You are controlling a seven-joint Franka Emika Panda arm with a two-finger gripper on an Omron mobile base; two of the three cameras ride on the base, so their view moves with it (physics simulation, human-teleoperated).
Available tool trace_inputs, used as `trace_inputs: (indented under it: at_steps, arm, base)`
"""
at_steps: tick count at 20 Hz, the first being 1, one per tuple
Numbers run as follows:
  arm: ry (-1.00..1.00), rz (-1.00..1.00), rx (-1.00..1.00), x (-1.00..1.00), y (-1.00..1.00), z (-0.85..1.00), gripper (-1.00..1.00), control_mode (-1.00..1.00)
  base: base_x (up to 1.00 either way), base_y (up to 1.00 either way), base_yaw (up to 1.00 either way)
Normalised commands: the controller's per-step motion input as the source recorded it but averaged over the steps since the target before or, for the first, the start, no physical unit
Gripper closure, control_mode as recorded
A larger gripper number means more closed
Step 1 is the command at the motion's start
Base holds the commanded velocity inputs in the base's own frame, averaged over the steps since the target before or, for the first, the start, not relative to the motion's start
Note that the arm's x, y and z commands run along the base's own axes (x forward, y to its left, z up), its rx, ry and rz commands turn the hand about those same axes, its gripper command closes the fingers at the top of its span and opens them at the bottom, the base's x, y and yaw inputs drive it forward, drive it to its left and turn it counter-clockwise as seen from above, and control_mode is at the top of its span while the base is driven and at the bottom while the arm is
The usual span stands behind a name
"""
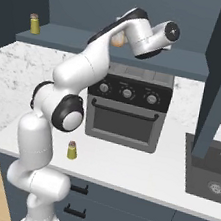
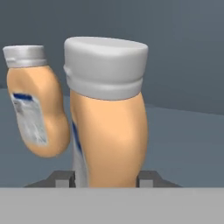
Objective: Put the shaker and condiment bottle from the counter next to their counterparts in the cabinet.
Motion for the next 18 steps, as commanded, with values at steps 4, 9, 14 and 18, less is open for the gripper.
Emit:
trace_inputs:
  at_steps: [4,9,14,18]
  arm:
    - [-0.01,0.0,0.0,0.37,0.0,-0.23,1.0,-1.0]
    - [0.0,0.01,0.0,0.39,0.0,-0.2,1.0,-1.0]
    - [0.0,0.02,0.0,0.34,0.0,-0.25,1.0,-1.0]
    - [0.0,0.04,0.0,0.39,0.0,-0.28,1.0,-1.0]
  base:
    - [0.0,0.0,0.0]
    - [0.0,0.0,0.0]
    - [0.0,0.0,0.0]
    - [0.0,0.0,0.0]
